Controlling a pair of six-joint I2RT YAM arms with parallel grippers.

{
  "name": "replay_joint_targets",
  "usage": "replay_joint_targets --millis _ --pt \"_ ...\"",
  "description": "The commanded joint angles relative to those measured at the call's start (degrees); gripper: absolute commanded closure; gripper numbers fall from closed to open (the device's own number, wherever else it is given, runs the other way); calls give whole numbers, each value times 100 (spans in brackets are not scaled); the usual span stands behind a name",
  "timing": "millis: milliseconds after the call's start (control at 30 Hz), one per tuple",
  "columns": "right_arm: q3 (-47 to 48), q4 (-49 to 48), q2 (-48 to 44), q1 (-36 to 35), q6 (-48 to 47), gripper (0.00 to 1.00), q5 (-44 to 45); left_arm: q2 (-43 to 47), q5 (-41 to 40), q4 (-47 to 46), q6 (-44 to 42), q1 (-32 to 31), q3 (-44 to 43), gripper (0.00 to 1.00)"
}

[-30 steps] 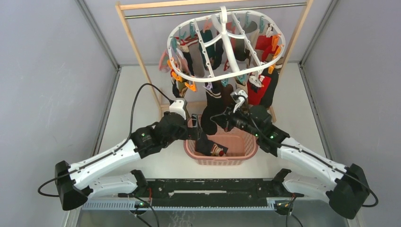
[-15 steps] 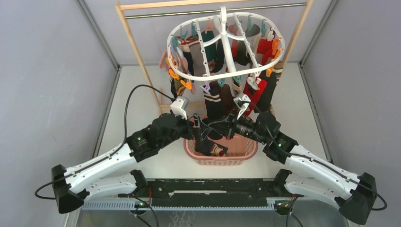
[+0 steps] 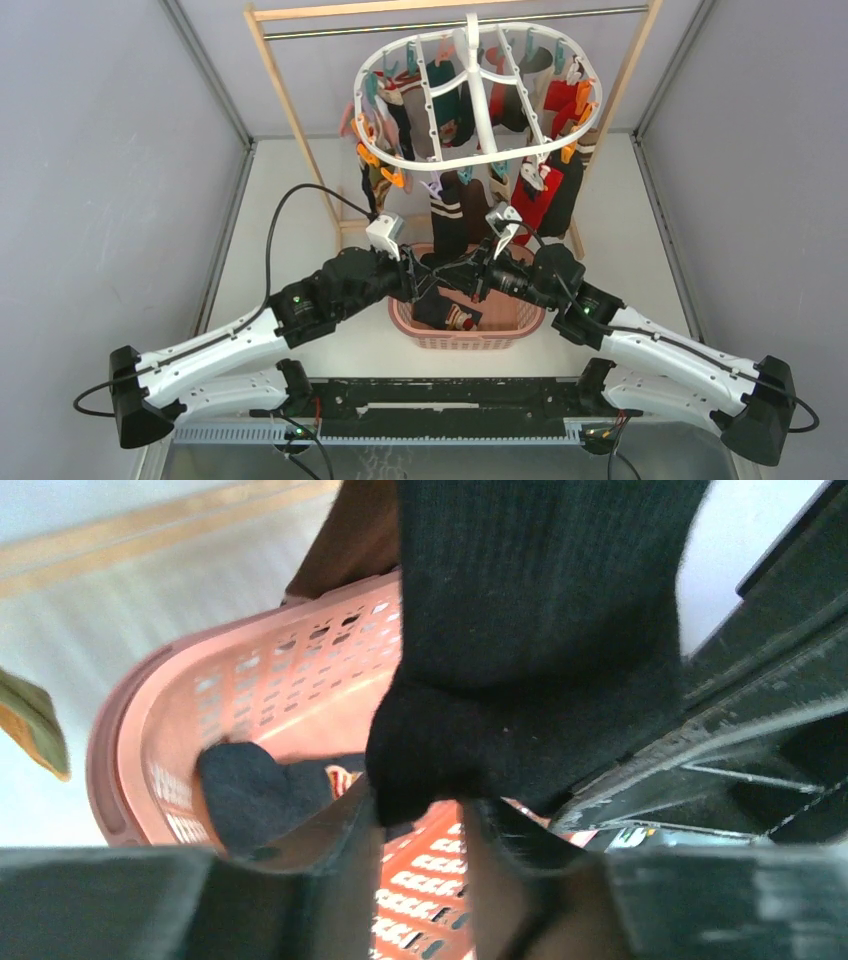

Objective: Remove the socks clipped to the hanger
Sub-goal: Remove the sock from the hanger.

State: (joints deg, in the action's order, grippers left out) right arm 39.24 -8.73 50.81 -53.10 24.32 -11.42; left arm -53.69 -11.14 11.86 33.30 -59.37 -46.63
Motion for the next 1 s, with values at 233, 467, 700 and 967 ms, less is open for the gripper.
replay_joint_targets --millis 233,467,700,967 --pt "13 47 -124 -151 107 100 190 227 63 -548 -173 -132 132 100" --pt "13 369 -349 -148 83 95 411 570 -54 -351 -68 -179 164 100" --pt "17 834 -646 -148 66 66 783 799 -161 -63 17 -279 120 100" --pt "482 1584 -882 -221 -242 54 1141 1005 -313 235 58 -437 -36 100"
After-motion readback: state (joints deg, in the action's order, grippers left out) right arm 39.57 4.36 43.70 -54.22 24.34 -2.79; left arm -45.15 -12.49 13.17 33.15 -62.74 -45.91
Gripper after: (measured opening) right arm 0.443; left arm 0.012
